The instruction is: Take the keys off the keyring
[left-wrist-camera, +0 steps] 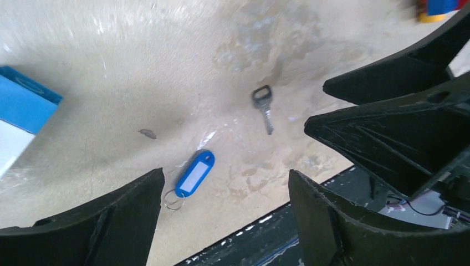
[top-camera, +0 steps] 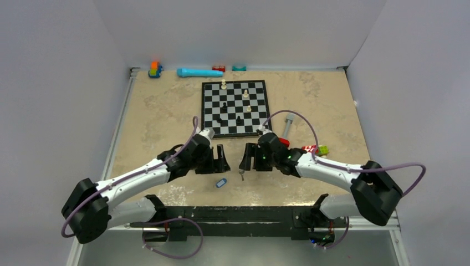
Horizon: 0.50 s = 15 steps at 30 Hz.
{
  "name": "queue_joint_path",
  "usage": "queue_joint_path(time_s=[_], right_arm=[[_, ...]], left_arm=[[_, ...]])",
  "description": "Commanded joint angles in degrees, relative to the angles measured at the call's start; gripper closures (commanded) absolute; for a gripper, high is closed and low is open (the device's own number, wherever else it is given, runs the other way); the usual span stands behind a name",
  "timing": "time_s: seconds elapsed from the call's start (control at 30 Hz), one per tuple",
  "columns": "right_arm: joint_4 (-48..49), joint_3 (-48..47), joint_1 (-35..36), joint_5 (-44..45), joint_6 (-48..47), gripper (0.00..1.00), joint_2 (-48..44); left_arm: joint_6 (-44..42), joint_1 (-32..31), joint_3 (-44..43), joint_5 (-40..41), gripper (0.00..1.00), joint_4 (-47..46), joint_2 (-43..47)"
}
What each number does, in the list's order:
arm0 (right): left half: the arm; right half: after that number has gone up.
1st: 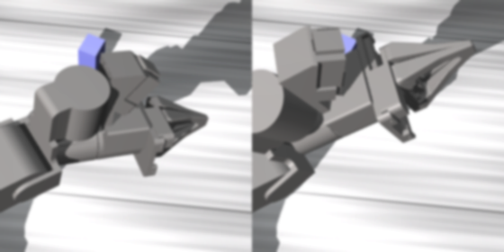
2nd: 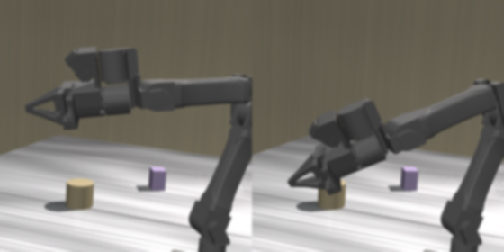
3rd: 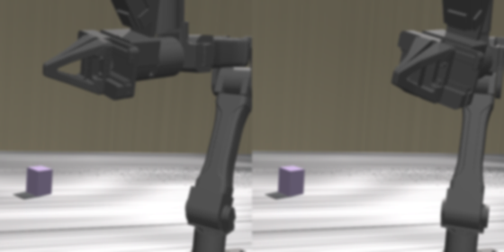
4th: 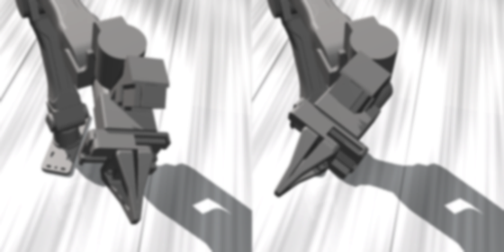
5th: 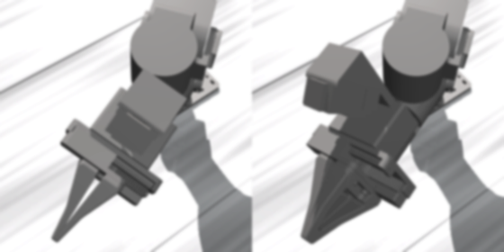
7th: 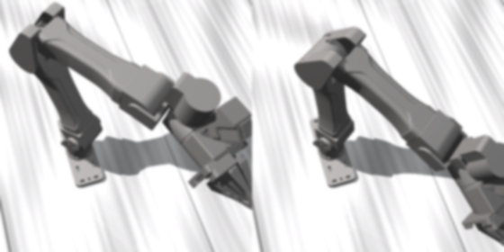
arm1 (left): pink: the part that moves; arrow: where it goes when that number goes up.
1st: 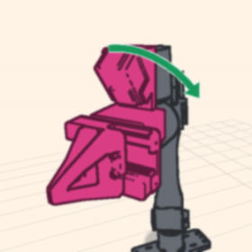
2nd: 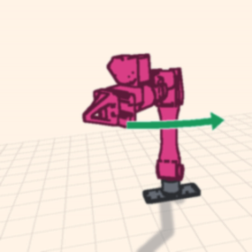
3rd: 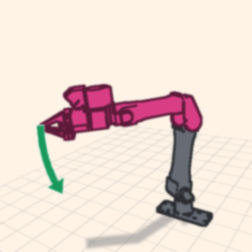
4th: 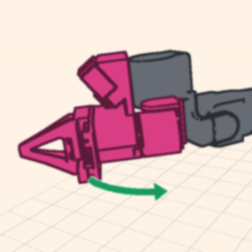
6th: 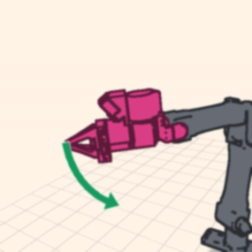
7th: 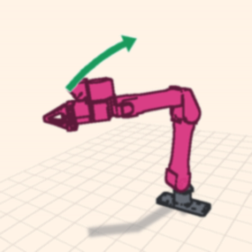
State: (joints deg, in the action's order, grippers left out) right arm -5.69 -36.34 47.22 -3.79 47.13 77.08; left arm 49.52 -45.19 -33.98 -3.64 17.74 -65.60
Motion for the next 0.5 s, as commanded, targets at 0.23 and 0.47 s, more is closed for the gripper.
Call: queue_joint_path(time_s=[0.23, 0.47], right_arm=[[-21.4, -15.2, 0.0, 7.9, -7.3, 0.20, -17.3], [-27.4, -22.2, 0.0, 10.4, -10.5, 0.18, -31.0]], left_arm=[[-6.7, -0.4, -17.3, 8.3, 0.08, 20.8, 15.2], [-12.0, -0.3, -27.0, 16.3, 0.00, 33.1, 23.6]])
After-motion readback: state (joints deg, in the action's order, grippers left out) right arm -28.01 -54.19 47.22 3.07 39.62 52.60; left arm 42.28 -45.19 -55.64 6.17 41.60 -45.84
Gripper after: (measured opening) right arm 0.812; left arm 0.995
